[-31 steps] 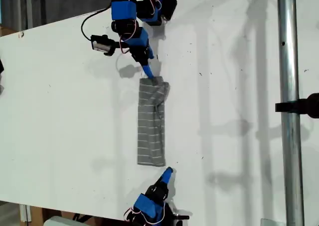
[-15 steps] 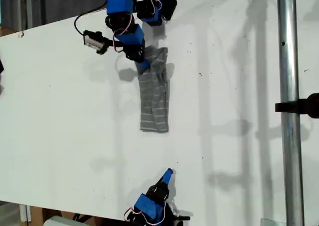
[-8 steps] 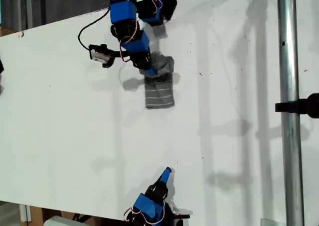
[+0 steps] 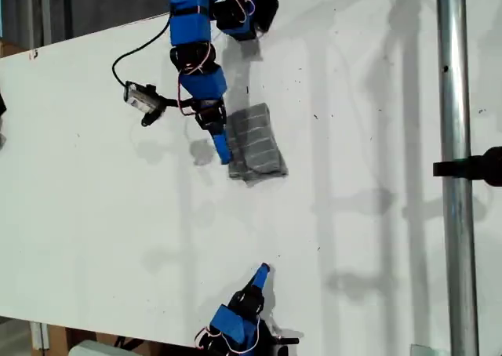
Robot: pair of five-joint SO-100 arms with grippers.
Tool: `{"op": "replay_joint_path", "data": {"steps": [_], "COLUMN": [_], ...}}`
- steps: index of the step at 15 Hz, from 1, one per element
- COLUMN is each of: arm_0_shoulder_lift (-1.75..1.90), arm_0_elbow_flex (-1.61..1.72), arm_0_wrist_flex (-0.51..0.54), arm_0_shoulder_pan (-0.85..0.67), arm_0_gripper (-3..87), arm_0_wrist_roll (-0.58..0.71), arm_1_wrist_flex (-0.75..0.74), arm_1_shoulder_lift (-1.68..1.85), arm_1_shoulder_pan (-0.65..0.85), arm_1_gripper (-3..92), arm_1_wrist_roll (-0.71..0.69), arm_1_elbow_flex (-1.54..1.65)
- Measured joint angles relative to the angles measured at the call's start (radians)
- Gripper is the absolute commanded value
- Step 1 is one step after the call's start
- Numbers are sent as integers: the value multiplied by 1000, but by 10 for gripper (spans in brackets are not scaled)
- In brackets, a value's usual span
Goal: Grasp corners of a towel and fold twice.
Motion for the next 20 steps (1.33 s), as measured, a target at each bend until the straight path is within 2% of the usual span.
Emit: {"op": "replay_joint_path", "data": {"steps": [1,2,4,5,7,8,10,11,13,15,20], "arm_0_shoulder_lift": [0,0,0,0,0,0,0,0,0,0,2], "arm_0_elbow_flex": [0,0,3,8,15,15,15,15,15,15,15], "arm_0_wrist_flex": [0,0,0,8,46,67,178,192,196,196,196], "arm_0_shoulder_pan": [0,0,0,0,-44,-51,-74,-80,-75,-74,-72], "arm_0_gripper": [-28,-28,-16,33,31,31,29,28,23,21,18], "arm_0_wrist_roll": [0,0,-18,-43,-114,-138,-288,-272,-55,91,120], "arm_1_wrist_flex": [3,66,227,347,640,713,822,838,877,882,882], "arm_1_shoulder_lift": [140,275,589,775,1057,1081,1104,1103,1104,1104,1104], "arm_1_shoulder_pan": [37,80,127,121,91,67,71,66,67,71,71], "arm_1_gripper": [173,75,25,7,0,-2,19,29,29,29,29], "arm_1_wrist_roll": [-8,-11,29,95,198,224,302,362,380,379,379], "arm_1_elbow_flex": [51,80,222,319,414,442,546,623,655,655,655]}}
